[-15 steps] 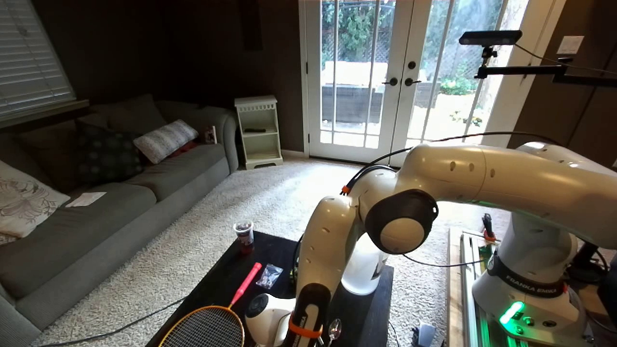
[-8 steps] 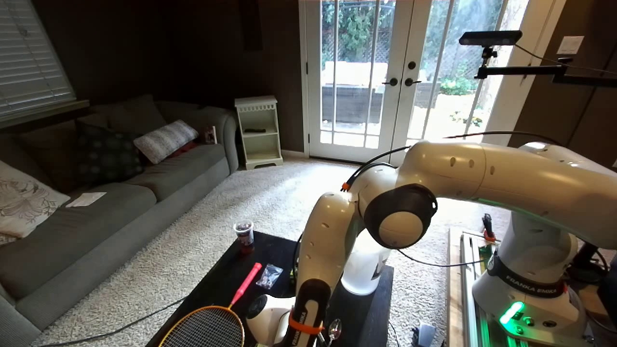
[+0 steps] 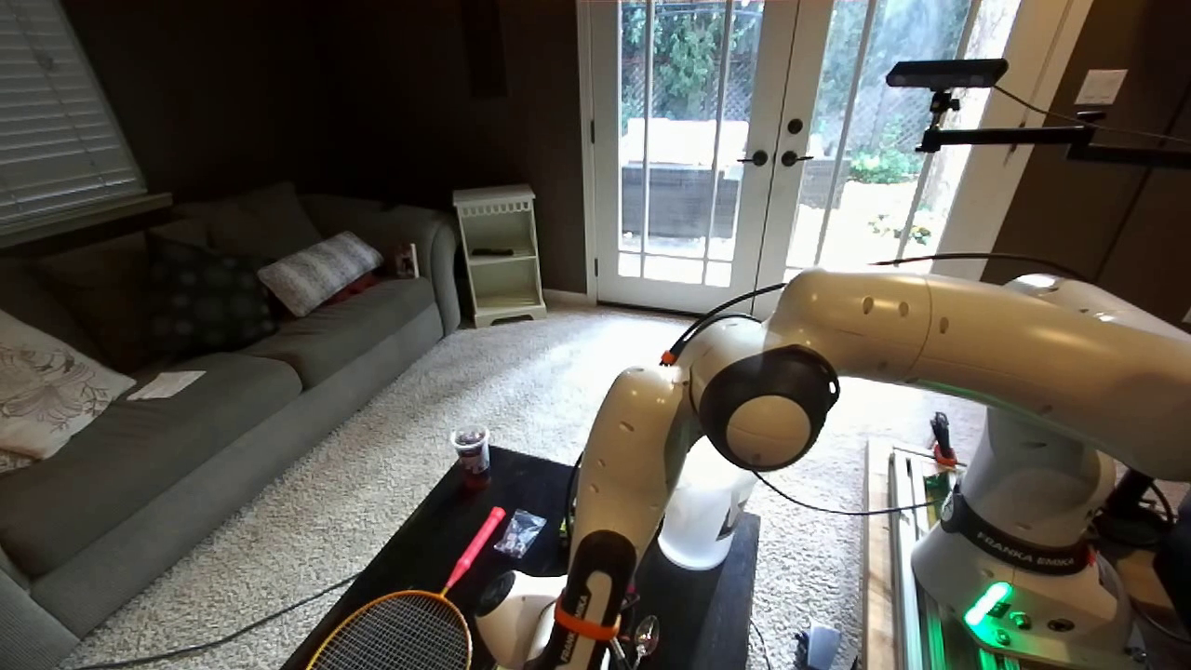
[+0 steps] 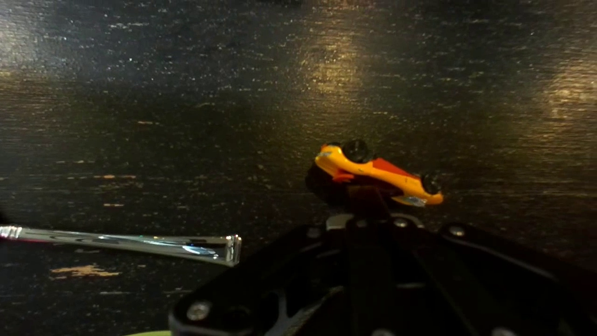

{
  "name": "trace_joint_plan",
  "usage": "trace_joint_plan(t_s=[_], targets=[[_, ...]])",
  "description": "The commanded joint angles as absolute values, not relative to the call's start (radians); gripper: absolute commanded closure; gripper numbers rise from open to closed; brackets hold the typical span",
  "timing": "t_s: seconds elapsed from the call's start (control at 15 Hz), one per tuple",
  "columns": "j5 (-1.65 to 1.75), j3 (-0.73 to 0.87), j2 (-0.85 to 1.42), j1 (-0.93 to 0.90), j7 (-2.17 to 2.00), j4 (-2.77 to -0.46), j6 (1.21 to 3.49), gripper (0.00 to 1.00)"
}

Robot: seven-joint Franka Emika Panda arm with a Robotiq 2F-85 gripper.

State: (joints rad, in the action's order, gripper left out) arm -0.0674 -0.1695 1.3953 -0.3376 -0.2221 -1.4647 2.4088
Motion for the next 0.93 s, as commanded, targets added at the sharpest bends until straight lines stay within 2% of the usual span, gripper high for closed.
trace_joint_plan(t_s=[0.0, 0.87], targets=[[-0.081, -0.191, 1.390, -0.314, -0.186, -1.483, 2.390, 1.00], [-0.090, -0.214, 1.405, -0.294, -0.161, -1.476, 2.316, 1.00]])
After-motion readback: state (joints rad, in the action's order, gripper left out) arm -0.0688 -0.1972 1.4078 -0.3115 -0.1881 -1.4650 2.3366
